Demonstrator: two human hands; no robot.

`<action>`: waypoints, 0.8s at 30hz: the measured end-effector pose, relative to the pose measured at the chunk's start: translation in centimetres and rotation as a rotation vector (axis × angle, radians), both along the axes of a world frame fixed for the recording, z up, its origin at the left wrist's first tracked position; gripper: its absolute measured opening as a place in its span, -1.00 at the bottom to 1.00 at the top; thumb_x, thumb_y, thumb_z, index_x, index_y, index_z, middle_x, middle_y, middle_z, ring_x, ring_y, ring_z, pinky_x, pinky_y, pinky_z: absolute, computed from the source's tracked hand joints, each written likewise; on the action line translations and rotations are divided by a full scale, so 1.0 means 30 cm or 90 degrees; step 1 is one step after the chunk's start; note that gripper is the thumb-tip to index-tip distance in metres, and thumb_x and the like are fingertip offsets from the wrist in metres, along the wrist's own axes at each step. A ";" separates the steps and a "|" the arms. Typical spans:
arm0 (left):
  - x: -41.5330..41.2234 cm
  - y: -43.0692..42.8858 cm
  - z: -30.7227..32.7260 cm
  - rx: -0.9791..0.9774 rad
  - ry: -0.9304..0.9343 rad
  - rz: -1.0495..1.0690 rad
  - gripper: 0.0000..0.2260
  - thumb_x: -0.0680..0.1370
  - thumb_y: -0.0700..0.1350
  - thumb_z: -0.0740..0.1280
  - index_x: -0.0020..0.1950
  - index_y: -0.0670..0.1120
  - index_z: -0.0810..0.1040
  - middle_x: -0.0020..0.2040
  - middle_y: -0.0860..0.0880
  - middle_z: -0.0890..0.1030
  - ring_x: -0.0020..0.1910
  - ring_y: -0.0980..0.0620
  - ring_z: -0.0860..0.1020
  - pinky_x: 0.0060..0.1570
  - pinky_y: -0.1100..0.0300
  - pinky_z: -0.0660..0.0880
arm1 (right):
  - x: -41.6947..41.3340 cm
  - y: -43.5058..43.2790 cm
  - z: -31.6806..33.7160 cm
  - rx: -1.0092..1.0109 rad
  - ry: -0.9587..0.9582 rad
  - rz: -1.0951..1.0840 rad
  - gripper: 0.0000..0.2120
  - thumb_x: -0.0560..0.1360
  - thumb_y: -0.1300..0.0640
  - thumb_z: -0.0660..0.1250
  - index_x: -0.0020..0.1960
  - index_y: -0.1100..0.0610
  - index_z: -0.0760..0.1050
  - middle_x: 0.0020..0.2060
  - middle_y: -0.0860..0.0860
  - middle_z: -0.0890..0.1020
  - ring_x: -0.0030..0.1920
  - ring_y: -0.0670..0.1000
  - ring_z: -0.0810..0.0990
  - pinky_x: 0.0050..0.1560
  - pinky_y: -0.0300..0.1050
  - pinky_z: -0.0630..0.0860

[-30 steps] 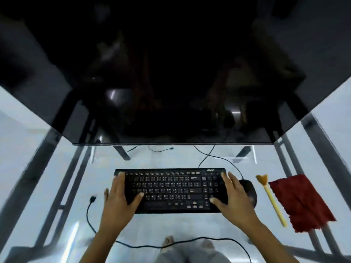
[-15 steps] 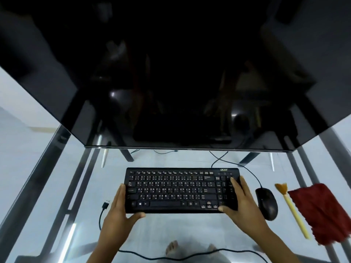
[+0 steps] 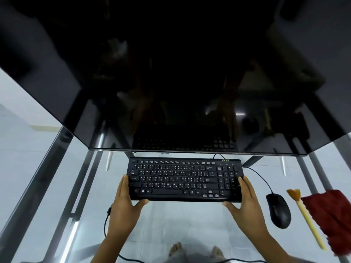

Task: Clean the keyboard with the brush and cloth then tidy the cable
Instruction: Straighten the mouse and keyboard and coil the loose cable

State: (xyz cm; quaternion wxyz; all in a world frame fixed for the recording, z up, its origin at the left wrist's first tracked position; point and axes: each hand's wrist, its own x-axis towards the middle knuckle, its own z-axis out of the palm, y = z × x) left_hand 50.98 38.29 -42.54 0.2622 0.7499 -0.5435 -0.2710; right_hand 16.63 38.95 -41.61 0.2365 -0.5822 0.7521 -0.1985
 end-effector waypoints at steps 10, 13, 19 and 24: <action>0.055 -0.170 -0.008 -0.021 -0.034 -0.034 -0.12 0.38 -0.07 0.55 0.56 -0.02 0.09 0.50 0.01 0.30 0.42 -0.03 0.36 0.28 -0.06 0.44 | 0.032 -0.151 0.004 -0.014 -0.035 -0.013 -0.16 0.38 0.12 0.53 0.53 0.13 0.16 0.53 -0.01 0.19 0.50 0.01 0.23 0.37 -0.15 0.25; 0.054 -0.194 -0.013 -0.022 -0.035 -0.032 -0.12 0.39 -0.07 0.54 0.56 -0.05 0.09 0.50 0.00 0.30 0.42 -0.04 0.35 0.30 -0.06 0.42 | 0.036 -0.173 0.002 -0.013 -0.029 -0.022 -0.18 0.39 0.13 0.52 0.52 0.16 0.18 0.52 -0.01 0.20 0.50 -0.01 0.22 0.33 -0.26 0.18; 0.060 -0.193 -0.027 -0.031 -0.051 -0.045 -0.13 0.41 -0.03 0.52 0.56 -0.04 0.05 0.51 -0.01 0.27 0.44 -0.06 0.33 0.29 -0.09 0.43 | 0.033 -0.191 0.009 0.006 -0.003 -0.011 -0.21 0.41 0.07 0.50 0.51 0.17 0.19 0.54 -0.04 0.16 0.49 -0.01 0.24 0.31 -0.20 0.29; 0.047 -0.175 -0.026 -0.040 -0.060 -0.034 -0.14 0.41 -0.06 0.52 0.56 -0.07 0.07 0.52 -0.01 0.26 0.44 -0.06 0.33 0.28 -0.07 0.44 | 0.035 -0.189 0.015 0.010 -0.001 -0.007 -0.23 0.42 0.07 0.50 0.51 0.15 0.21 0.54 -0.05 0.15 0.48 0.01 0.27 0.31 -0.12 0.35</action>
